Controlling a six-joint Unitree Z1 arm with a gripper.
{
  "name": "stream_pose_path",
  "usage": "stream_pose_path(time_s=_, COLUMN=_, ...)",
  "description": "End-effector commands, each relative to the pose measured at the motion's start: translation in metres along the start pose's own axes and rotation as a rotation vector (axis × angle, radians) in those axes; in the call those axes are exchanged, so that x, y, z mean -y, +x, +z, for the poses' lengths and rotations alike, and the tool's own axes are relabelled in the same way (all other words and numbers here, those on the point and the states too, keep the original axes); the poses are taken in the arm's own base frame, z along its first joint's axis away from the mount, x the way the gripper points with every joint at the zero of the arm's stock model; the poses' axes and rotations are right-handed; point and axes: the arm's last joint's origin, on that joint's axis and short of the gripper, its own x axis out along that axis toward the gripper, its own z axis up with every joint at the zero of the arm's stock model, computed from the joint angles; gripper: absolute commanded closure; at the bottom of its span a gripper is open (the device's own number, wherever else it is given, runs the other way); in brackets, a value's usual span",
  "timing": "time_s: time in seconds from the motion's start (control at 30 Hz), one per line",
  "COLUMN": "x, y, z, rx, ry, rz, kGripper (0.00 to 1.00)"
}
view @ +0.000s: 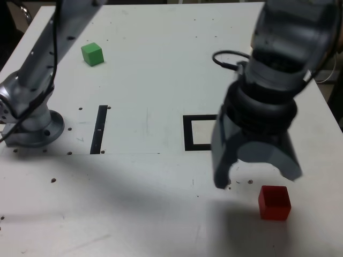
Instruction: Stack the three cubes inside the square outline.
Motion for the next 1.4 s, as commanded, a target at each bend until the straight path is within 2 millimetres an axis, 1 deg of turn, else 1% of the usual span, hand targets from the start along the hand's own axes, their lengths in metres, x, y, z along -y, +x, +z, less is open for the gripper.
stream_pose_path(time_s=0.0, x=0.004, y=0.005, z=0.006, rx=-0.011, ry=0.001, rz=0.003, kGripper=0.0)
stream_pose_path(time_s=0.37, x=0.013, y=0.033, z=0.035, rx=-0.035, ry=-0.002, rz=-0.01, kGripper=0.02)
stream_pose_path(time_s=0.53, x=0.01, y=0.051, z=0.047, rx=-0.063, ry=-0.015, rz=-0.012, kGripper=0.05)
stream_pose_path(time_s=0.7, x=0.003, y=0.058, z=0.054, rx=-0.073, ry=-0.029, rz=-0.011, kGripper=0.11)
stream_pose_path(time_s=0.77, x=0.001, y=0.059, z=0.055, rx=-0.074, ry=-0.033, rz=-0.013, kGripper=0.16)
stream_pose_path(time_s=0.83, x=0.0, y=0.059, z=0.056, rx=-0.075, ry=-0.037, rz=-0.015, kGripper=0.23)
stream_pose_path(time_s=0.9, x=-0.001, y=0.059, z=0.057, rx=-0.074, ry=-0.039, rz=-0.014, kGripper=0.34)
stream_pose_path(time_s=1.0, x=-0.002, y=0.057, z=0.057, rx=-0.062, ry=-0.039, rz=-0.006, kGripper=0.55)
stream_pose_path(time_s=1.07, x=-0.002, y=0.056, z=0.058, rx=-0.054, ry=-0.037, rz=-0.001, kGripper=0.65)
stream_pose_path(time_s=1.1, x=-0.002, y=0.055, z=0.058, rx=-0.05, ry=-0.035, rz=0.001, kGripper=0.69)
stream_pose_path(time_s=1.17, x=-0.002, y=0.054, z=0.058, rx=-0.046, ry=-0.032, rz=0.003, kGripper=0.71)
stream_pose_path(time_s=1.37, x=-0.002, y=0.054, z=0.058, rx=-0.045, ry=-0.029, rz=0.001, kGripper=0.71)
